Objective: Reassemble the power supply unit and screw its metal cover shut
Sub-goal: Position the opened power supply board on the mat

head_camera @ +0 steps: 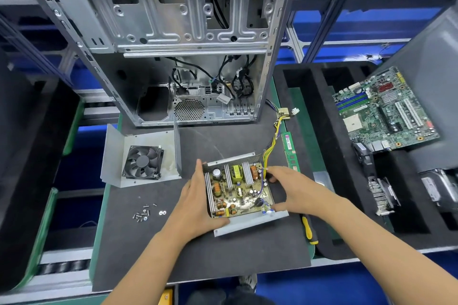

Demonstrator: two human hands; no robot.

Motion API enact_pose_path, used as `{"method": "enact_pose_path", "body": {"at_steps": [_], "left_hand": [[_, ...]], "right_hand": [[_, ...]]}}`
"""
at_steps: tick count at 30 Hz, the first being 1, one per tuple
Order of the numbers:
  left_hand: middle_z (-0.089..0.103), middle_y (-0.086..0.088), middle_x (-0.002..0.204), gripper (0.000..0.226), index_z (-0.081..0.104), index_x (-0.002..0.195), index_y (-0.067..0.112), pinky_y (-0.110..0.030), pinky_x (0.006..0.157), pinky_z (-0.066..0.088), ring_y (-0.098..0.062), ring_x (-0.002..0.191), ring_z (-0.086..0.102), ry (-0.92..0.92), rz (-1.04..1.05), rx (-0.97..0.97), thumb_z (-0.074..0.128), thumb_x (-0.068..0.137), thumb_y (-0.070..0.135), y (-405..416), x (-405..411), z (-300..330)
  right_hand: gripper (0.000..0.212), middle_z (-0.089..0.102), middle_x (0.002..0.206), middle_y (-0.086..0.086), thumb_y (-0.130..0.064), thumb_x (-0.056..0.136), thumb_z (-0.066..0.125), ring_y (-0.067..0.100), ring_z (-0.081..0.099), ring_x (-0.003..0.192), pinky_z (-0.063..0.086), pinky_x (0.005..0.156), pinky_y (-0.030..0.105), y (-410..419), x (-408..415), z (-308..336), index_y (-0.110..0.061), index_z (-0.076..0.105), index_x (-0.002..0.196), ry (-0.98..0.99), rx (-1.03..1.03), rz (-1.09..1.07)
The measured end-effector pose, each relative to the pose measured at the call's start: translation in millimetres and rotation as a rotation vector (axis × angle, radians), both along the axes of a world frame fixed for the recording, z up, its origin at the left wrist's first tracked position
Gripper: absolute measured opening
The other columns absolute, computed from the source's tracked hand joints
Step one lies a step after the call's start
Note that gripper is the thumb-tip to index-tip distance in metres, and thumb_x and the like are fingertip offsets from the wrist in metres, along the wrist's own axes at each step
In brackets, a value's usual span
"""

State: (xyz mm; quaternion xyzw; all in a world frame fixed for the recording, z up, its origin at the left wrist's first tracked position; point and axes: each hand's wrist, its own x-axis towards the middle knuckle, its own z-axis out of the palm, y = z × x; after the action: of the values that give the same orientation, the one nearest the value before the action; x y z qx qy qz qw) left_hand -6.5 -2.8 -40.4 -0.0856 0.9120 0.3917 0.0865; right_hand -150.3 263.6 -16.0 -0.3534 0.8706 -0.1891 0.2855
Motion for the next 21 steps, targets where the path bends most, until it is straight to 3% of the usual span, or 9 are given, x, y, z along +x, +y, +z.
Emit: {"method": "enact_pose_path", "body": {"at_steps": [3, 8, 12, 16, 19, 21], "left_hand": [[0.009, 0.008, 0.164, 0.156, -0.044, 0.138, 0.042, -0.031, 0.116, 0.020, -0.016, 0.144, 0.016, 0.006, 0.027, 0.003, 0.085, 0.052, 0.059, 3.1, -0.4, -2.3], [0.012, -0.005, 0.164, 0.158, -0.048, 0.136, 0.037, -0.033, 0.120, 0.015, -0.027, 0.148, 0.017, 0.018, 0.024, -0.030, 0.082, 0.051, 0.062, 7.4, -2.6, -7.4], [0.007, -0.005, 0.165, 0.158, -0.048, 0.136, 0.037, -0.030, 0.119, 0.009, -0.023, 0.149, 0.011, 0.016, 0.023, -0.003, 0.080, 0.049, 0.070, 7.7, -2.4, -10.3], [0.002, -0.002, 0.165, 0.158, -0.051, 0.133, 0.039, -0.028, 0.119, 0.009, -0.021, 0.150, 0.007, 0.010, 0.030, 0.020, 0.078, 0.048, 0.075, 4.9, -2.1, -12.5], [0.005, -0.003, 0.166, 0.156, -0.048, 0.137, 0.037, -0.032, 0.122, 0.011, -0.012, 0.150, 0.006, 0.054, 0.011, 0.004, 0.077, 0.051, 0.076, 5.2, -2.6, -12.1], [0.002, 0.001, 0.167, 0.158, -0.044, 0.141, 0.035, -0.032, 0.121, 0.012, -0.008, 0.150, 0.002, 0.076, 0.013, 0.009, 0.080, 0.052, 0.074, 5.1, -2.6, -10.6]], "right_hand": [[0.093, 0.037, 0.117, -0.023, -0.048, 0.068, 0.076, -0.013, 0.037, 0.106, 0.037, 0.092, 0.015, -0.4, -0.2, -3.8, -0.038, 0.025, 0.145, 0.027, 0.000, 0.003], [0.095, 0.033, 0.116, -0.024, -0.046, 0.070, 0.079, -0.004, 0.043, 0.110, 0.036, 0.089, 0.014, -0.6, 2.5, -6.2, -0.040, 0.021, 0.145, 0.051, -0.009, 0.007], [0.100, 0.043, 0.112, -0.014, -0.050, 0.070, 0.078, 0.000, 0.046, 0.107, 0.043, 0.089, 0.021, -0.7, 0.5, -7.0, -0.048, 0.011, 0.145, 0.067, 0.028, 0.016], [0.100, 0.053, 0.107, -0.007, -0.054, 0.069, 0.077, 0.009, 0.053, 0.100, 0.051, 0.086, 0.030, -1.6, -2.6, -6.3, -0.043, 0.013, 0.146, 0.121, 0.104, 0.035], [0.097, 0.060, 0.109, -0.007, -0.050, 0.072, 0.078, -0.005, 0.050, 0.084, 0.050, 0.081, 0.028, -7.3, -8.8, -1.1, -0.041, 0.017, 0.148, 0.114, 0.147, 0.052], [0.086, 0.065, 0.113, -0.009, -0.043, 0.077, 0.078, -0.014, 0.052, 0.078, 0.050, 0.080, 0.025, -14.8, -15.1, 10.3, -0.038, 0.028, 0.147, 0.043, 0.160, 0.038]]}}
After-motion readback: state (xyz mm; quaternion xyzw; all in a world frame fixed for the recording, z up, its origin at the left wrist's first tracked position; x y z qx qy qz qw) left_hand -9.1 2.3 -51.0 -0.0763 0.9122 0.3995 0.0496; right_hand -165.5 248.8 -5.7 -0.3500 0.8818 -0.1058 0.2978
